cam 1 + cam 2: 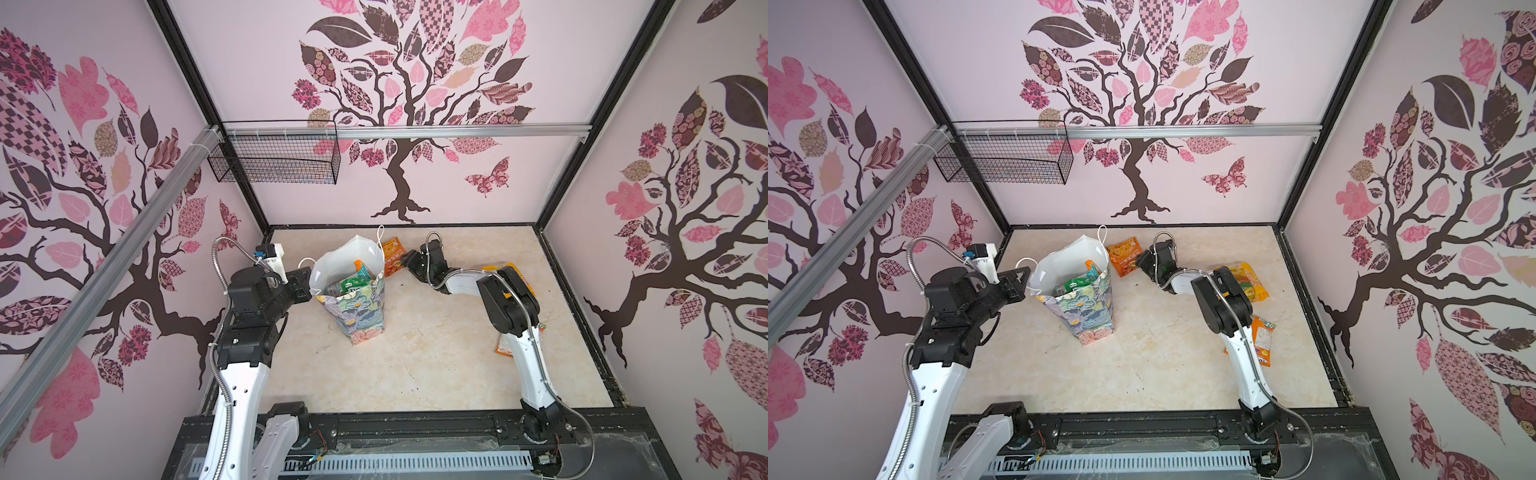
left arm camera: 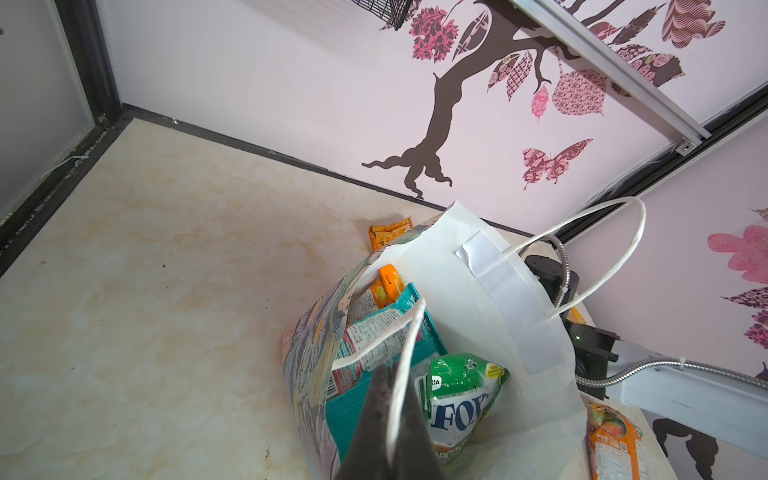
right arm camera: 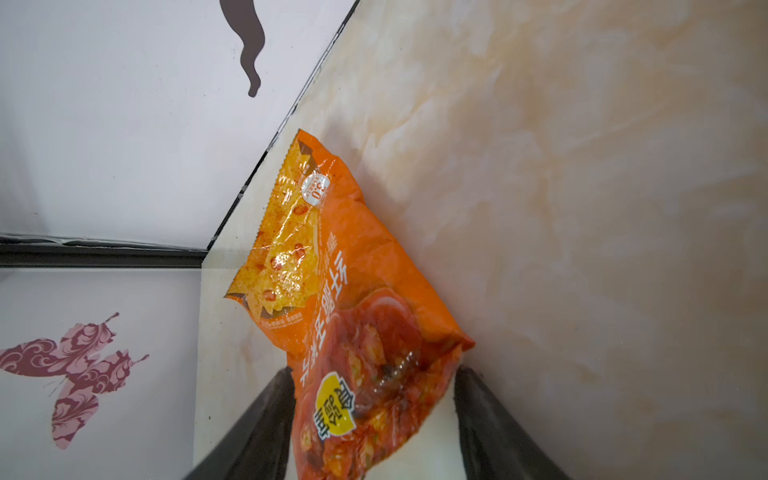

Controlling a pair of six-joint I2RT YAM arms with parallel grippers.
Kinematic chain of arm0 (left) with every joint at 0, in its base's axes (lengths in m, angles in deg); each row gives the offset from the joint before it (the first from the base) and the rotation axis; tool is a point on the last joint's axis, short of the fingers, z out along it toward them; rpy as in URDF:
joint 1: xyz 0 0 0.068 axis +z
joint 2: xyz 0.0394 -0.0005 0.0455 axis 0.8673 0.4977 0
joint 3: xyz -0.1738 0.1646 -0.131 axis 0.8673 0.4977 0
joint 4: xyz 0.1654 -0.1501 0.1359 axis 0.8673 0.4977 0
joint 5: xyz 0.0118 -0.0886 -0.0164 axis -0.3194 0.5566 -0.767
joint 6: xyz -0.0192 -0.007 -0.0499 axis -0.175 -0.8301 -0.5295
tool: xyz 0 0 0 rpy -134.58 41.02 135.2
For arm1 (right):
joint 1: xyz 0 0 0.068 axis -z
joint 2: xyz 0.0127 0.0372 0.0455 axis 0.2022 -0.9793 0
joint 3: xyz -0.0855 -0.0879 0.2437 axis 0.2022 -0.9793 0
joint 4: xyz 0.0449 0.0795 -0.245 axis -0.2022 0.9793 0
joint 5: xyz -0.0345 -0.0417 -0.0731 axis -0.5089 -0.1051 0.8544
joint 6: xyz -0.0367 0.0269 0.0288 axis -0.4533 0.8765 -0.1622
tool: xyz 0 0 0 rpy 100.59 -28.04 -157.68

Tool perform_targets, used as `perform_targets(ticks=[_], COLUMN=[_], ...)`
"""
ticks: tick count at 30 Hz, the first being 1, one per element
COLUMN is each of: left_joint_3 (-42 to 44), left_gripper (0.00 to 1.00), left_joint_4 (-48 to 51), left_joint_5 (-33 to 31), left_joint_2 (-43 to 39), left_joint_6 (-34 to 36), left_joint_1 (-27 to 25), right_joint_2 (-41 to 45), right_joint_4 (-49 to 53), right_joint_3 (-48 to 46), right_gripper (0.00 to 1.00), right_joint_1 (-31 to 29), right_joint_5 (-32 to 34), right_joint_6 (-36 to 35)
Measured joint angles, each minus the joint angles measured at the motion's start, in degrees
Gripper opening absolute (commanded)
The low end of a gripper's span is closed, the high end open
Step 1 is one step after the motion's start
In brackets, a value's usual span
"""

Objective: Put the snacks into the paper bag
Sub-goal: 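Lower the right gripper and close it on the orange chip bag's edge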

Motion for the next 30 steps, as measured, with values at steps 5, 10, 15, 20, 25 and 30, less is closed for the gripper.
perform_targets(ticks=[5, 10, 15, 20, 25, 30], left_joint_3=[0.00, 0.00, 0.00, 0.00, 0.00, 0.00], left_gripper=[0.00, 0.00, 0.00, 0.00, 0.00, 0.00], left_joint_4=[0.02, 0.20, 0.46, 0.50, 0.52, 0.55], left_joint_5=[0.00, -0.17, -0.42, -0.79, -1.01, -1.01], left_joint_2=[-0.02, -0.20, -0.26, -0.39, -0.68, -0.85], left_joint_6=[0.00, 0.07, 0.07, 0.07, 0.07, 0.07], left_joint_1=[0.00, 0.00, 0.00, 0.00, 0.02, 0.07], right_joint_2=[-0.85, -1.55, -1.79, -1.79, -0.92, 4.50], right_joint_4=[-1.44, -2.14, -3.48, -6.32, -8.92, -9.29], right_joint_3=[0.07, 0.07, -0.31, -3.41, -6.12, -13.94], right_gripper=[0.45, 0.27, 0.05, 0.00, 0.00, 0.00], right_joint_1=[0.02, 0.35, 0.79, 1.68, 2.32, 3.32], right_joint_5=[0.46, 0.83, 1.01, 1.01, 1.09, 1.46], right_joint_6=[1.81, 3.30, 4.50, 5.51, 5.07, 3.30])
